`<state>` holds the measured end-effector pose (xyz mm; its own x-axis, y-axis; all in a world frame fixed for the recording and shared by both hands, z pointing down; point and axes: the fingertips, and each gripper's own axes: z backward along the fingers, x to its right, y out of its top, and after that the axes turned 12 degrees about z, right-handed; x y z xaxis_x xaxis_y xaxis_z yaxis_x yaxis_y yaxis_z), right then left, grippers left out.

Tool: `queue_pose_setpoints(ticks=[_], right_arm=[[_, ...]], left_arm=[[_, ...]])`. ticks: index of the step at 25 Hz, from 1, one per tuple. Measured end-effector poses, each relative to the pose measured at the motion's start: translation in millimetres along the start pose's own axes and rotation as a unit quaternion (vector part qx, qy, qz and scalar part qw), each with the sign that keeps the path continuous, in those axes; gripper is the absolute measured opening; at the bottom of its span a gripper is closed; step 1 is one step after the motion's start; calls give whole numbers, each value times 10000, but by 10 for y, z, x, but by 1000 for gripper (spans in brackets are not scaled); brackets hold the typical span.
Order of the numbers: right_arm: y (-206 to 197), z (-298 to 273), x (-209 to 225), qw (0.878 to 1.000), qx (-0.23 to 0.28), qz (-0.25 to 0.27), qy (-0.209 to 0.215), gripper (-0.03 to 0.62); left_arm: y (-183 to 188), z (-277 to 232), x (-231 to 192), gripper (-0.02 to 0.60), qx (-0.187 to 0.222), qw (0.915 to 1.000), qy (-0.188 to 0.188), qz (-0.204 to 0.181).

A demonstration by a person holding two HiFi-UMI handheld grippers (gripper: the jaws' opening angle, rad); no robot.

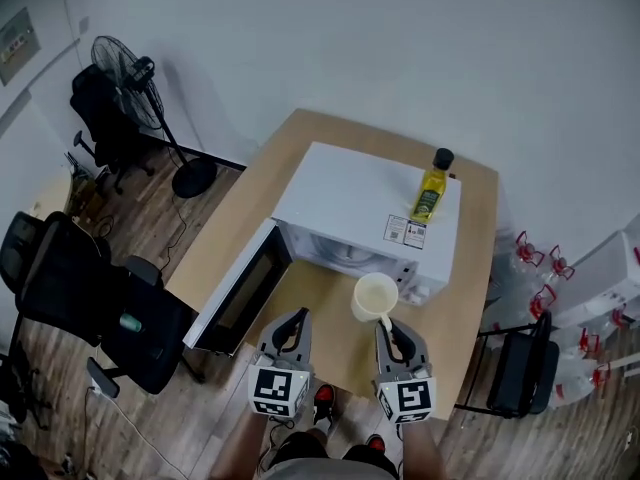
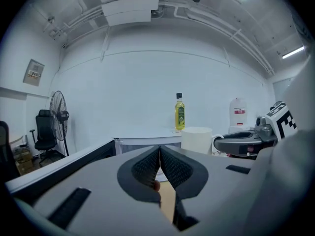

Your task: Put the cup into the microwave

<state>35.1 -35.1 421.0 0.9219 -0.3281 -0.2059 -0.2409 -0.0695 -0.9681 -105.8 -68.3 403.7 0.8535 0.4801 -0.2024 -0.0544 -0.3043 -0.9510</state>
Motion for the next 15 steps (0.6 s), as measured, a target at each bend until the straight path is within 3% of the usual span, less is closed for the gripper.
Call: queue_pose_setpoints(ticks=[15], right_arm=[[181, -334, -137, 9994, 94, 47, -334, 49]], left_arm=[[254, -156, -314, 25, 54, 9992, -354, -180]])
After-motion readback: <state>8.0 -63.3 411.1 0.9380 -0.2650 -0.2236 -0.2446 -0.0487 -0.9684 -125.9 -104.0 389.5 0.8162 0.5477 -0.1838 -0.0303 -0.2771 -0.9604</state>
